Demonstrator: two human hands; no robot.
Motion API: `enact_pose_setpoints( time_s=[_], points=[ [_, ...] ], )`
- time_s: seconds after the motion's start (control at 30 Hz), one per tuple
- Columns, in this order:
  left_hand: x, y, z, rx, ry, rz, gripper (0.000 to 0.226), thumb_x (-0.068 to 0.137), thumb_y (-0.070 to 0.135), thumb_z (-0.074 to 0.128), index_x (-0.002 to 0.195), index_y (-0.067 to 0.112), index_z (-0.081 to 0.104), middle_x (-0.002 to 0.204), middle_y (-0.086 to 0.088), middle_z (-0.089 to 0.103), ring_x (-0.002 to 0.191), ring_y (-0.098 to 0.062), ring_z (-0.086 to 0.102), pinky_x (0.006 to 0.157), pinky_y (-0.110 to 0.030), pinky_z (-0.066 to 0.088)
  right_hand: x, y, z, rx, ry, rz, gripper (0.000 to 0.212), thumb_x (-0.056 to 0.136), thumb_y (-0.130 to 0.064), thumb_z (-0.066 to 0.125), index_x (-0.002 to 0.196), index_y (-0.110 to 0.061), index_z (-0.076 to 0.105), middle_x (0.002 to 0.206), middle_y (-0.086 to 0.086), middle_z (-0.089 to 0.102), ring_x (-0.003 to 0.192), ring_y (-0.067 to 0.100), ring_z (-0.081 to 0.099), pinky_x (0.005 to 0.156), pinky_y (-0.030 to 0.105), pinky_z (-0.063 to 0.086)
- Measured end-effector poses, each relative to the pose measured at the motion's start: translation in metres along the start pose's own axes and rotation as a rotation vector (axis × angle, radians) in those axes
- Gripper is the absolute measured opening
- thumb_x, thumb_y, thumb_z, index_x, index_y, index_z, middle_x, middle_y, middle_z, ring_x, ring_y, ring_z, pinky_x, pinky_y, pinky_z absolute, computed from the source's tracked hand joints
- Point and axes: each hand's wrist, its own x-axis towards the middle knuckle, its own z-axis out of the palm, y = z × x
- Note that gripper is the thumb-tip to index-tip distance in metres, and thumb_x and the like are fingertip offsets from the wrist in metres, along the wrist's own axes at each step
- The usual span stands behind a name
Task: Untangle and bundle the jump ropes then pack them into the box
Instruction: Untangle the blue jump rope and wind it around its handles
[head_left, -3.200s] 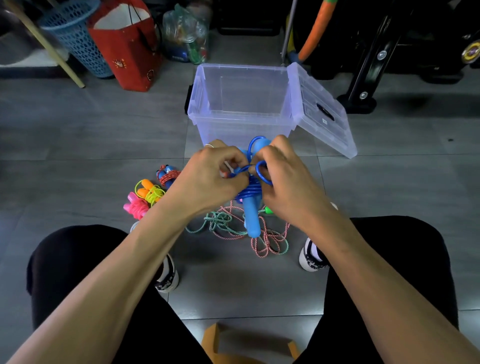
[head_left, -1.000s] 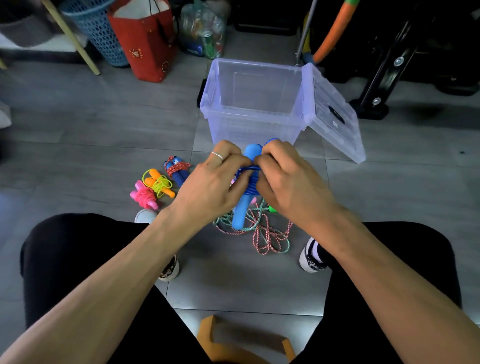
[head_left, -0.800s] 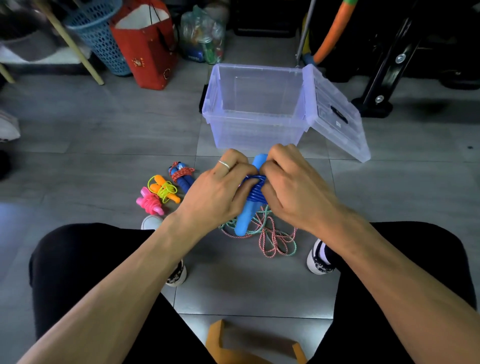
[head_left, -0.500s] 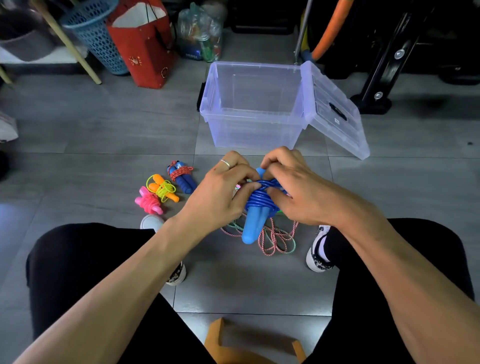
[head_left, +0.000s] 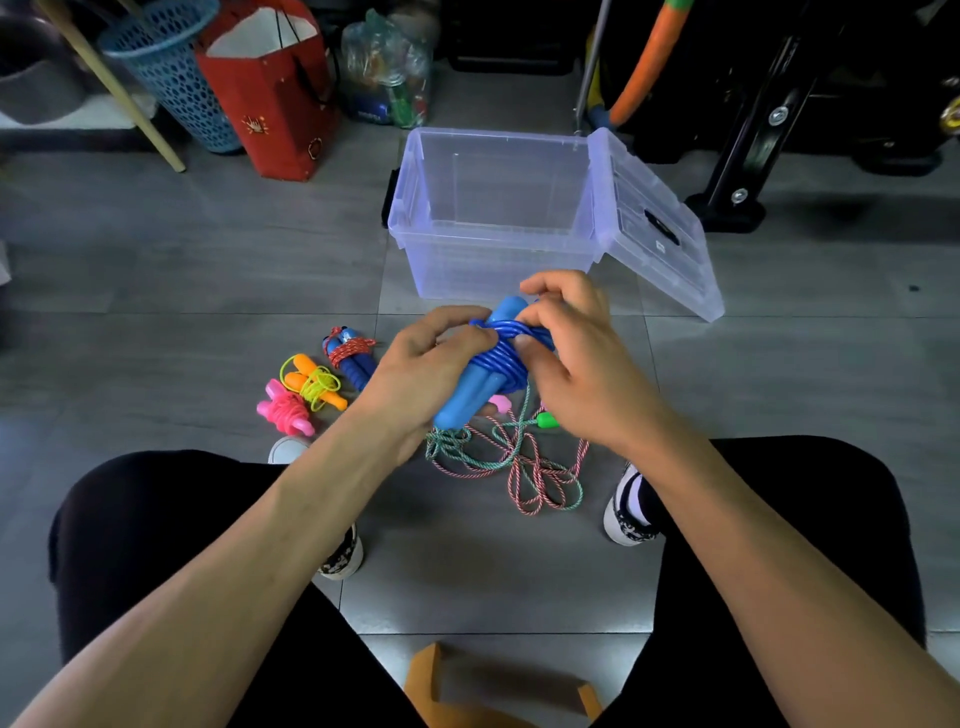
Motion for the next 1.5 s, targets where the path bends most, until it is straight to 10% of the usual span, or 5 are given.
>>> enact_pose_setpoints(
  time_s=[0.23, 0.77, 0.97, 1.1, 1.5],
  points=[
    [0.001, 0.002, -0.004, 0.151, -0.033, 0.167, 0.029, 0.091, 0.001, 0.059, 0.110, 0.020, 0.066, 0.081, -0.018, 0.070, 0.063, -0.025, 0.066, 0.058, -0.032, 0.054, 0.002, -0.001, -0.009, 0.119, -0.166, 0.089, 0.010, 0.081, -0.012, 0.054, 0.085, -0.004, 0.060, 0.128, -0.011, 0.036, 0.123, 0.009, 0.030, 0.101, 0.030, 0.040],
    [-0.006, 0.022, -0.007, 0.342, -0.071, 0.320, 0.027, 0.094, 0.003, 0.052, 0.086, 0.024, 0.067, 0.082, -0.023, 0.060, 0.070, -0.024, 0.055, 0.071, -0.050, 0.053, -0.005, -0.009, -0.007, 0.046, 0.291, -0.221, 0.017, 0.079, 0.002, 0.064, 0.095, 0.002, 0.071, 0.110, 0.016, 0.055, 0.106, -0.013, 0.044, 0.087, 0.003, 0.036],
    [-0.008, 0.022, -0.004, 0.314, -0.056, 0.284, 0.023, 0.095, 0.006, 0.049, 0.088, 0.023, 0.064, 0.099, -0.032, 0.057, 0.081, -0.053, 0.059, 0.065, -0.063, 0.054, 0.000, -0.012, -0.009, 0.017, 0.386, -0.237, 0.027, 0.076, 0.007, 0.069, 0.102, 0.001, 0.068, 0.108, 0.013, 0.058, 0.098, 0.011, 0.056, 0.086, 0.018, 0.045],
    [-0.007, 0.019, -0.007, 0.339, -0.032, 0.230, 0.022, 0.094, 0.007, 0.048, 0.090, 0.018, 0.066, 0.092, -0.027, 0.060, 0.072, -0.032, 0.058, 0.073, -0.055, 0.054, 0.005, -0.006, -0.015, -0.276, 0.341, -0.439, 0.016, 0.082, -0.005, 0.072, 0.098, -0.007, 0.074, 0.105, 0.013, 0.063, 0.094, 0.030, 0.059, 0.083, 0.041, 0.044],
    [-0.010, 0.021, -0.007, 0.109, -0.099, 0.050, 0.018, 0.097, 0.010, 0.047, 0.106, 0.003, 0.061, 0.091, -0.018, 0.064, 0.068, -0.028, 0.064, 0.056, -0.036, 0.056, 0.009, -0.002, -0.003, -0.400, 0.292, -0.521, 0.015, 0.086, 0.006, 0.058, 0.093, 0.000, 0.070, 0.089, 0.013, 0.063, 0.074, 0.030, 0.050, 0.069, 0.039, 0.042]
  ],
)
